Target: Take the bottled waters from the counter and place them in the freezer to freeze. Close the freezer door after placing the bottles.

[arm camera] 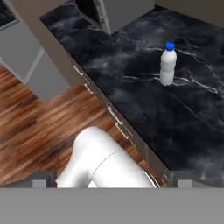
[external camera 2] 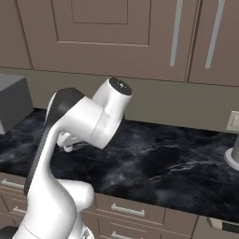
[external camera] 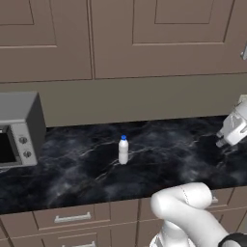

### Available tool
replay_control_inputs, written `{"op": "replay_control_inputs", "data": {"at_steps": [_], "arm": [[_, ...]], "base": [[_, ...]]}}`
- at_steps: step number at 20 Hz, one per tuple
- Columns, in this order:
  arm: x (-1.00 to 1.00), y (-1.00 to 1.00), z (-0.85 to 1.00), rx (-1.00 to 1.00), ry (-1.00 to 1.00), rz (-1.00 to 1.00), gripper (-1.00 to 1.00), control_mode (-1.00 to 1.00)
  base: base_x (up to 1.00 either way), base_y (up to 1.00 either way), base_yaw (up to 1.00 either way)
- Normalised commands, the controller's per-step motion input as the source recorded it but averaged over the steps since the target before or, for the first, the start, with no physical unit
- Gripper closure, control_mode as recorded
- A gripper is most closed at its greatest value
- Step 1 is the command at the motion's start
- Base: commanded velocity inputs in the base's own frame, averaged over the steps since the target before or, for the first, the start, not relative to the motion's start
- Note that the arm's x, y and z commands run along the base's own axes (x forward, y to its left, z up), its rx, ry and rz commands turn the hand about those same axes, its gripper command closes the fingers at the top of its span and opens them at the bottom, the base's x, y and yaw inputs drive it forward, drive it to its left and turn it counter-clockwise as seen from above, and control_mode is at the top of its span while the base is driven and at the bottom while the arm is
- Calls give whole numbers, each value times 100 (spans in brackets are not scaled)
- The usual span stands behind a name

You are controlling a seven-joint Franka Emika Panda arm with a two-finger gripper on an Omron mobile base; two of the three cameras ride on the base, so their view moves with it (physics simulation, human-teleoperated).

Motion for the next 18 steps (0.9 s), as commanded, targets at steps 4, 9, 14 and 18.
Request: {"op": "replay_control_inputs", "data": {"at_steps": [4,9,14,18], "arm": [[21,-26,-47,-5,-31,82,-100,-100],[46,-43,-48,-1,-41,55,-100,-100],[98,-8,-49,5,-29,30,-100,-100],[100,5,-2,34,-1,13,-100,-100]], "base": [[0,0,0],[0,0,0],[0,0,0],[0,0,0]]}}
